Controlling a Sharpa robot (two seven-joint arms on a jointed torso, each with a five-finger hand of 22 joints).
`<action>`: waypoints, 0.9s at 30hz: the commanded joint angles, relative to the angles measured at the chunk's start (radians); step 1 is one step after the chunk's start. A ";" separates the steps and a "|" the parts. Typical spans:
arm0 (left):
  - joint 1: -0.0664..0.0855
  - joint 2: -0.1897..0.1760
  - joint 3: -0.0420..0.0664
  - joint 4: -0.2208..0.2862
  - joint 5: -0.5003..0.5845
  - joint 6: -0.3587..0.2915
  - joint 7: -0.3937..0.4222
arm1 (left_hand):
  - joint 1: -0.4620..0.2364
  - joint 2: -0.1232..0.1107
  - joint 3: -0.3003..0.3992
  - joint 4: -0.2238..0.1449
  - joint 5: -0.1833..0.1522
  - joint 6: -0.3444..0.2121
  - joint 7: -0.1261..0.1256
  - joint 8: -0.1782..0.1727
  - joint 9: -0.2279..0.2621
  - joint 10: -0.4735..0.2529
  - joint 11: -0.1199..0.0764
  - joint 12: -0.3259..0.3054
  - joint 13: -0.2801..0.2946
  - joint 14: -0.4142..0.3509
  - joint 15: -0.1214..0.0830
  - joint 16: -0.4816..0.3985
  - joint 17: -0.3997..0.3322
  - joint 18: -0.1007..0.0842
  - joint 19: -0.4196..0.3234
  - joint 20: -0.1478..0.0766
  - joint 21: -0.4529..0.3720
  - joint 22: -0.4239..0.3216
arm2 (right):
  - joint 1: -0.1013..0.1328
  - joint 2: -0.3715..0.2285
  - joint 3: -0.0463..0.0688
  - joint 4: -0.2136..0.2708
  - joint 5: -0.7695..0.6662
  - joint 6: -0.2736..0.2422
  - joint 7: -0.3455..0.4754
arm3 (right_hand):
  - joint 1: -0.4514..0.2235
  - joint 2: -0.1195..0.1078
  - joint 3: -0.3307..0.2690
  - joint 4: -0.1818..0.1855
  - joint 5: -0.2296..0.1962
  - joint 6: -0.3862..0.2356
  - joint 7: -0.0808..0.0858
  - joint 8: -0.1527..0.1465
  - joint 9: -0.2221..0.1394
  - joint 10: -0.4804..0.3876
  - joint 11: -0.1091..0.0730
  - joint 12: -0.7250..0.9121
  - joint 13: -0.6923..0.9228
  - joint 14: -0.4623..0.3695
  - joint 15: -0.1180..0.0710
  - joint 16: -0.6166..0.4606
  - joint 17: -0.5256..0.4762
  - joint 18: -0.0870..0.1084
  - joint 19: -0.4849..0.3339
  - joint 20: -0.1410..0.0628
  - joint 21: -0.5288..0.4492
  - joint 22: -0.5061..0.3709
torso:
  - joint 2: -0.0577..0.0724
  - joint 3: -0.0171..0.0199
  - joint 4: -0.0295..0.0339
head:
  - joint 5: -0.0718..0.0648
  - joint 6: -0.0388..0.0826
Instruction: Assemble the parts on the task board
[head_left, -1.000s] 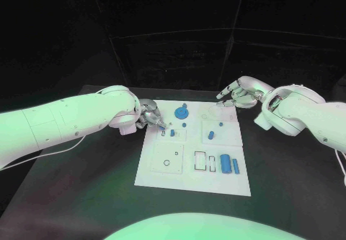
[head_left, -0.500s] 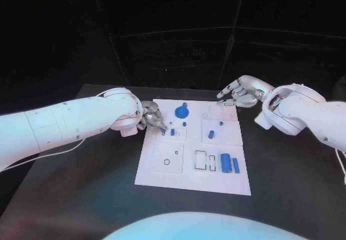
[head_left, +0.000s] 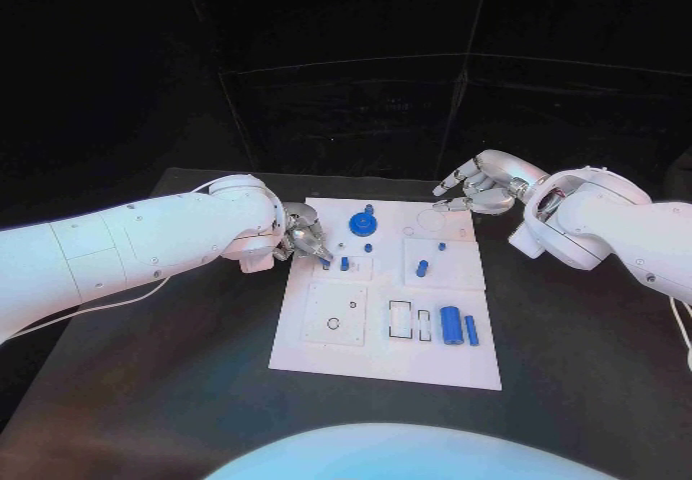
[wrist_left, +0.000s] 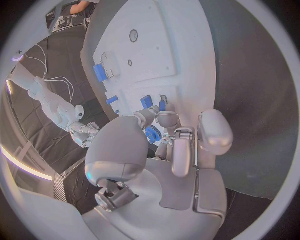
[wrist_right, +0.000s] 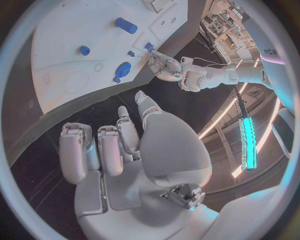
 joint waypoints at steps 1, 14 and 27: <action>-0.001 0.001 -0.001 0.000 -0.022 0.046 -0.017 | 0.000 0.006 0.073 -0.069 0.003 0.003 -0.005 0.004 0.001 0.007 -0.002 0.002 0.000 0.100 -0.004 0.000 0.237 -0.005 0.004 -0.003 0.002 0.000 | 0.002 0.000 0.001 0.001 -0.002 0.002 0.002 | 0.003 0.007 -0.006 -0.003 0.006 0.005 0.002 0.006 -0.001 -0.005 -0.003 -0.007 0.010 0.063 -0.004 -0.005 0.089 0.009 0.005 -0.002 -0.007 0.088 | 0.000 0.0000 0.0011 | -0.003 0.000; -0.001 -0.001 -0.001 0.002 -0.027 0.067 -0.028 | 0.001 0.004 0.075 -0.072 0.003 0.003 -0.006 0.004 0.001 0.006 -0.002 0.001 -0.002 0.099 -0.004 -0.001 0.235 -0.004 0.003 -0.003 0.001 -0.001 | 0.002 -0.001 0.001 0.001 -0.003 0.000 0.000 | 0.003 0.007 -0.006 -0.003 0.006 0.005 0.002 0.006 -0.001 -0.005 -0.003 -0.007 0.010 0.063 -0.004 -0.005 0.089 0.009 0.005 -0.002 -0.007 0.088 | 0.000 0.0002 -0.0004 | -0.001 -0.002; -0.001 0.000 -0.001 0.004 -0.027 0.064 -0.025 | 0.001 0.003 0.076 -0.072 0.003 0.003 -0.006 0.004 0.001 0.007 -0.002 0.002 0.000 0.099 -0.004 -0.001 0.235 -0.005 0.003 -0.003 0.002 0.000 | 0.002 -0.002 0.001 0.001 -0.003 -0.001 0.000 | 0.003 0.007 -0.006 -0.003 0.006 0.005 0.002 0.006 -0.001 -0.005 -0.003 -0.007 0.010 0.063 -0.004 -0.005 0.089 0.009 0.005 -0.002 -0.007 0.088 | 0.000 0.0002 0.0000 | 0.000 -0.005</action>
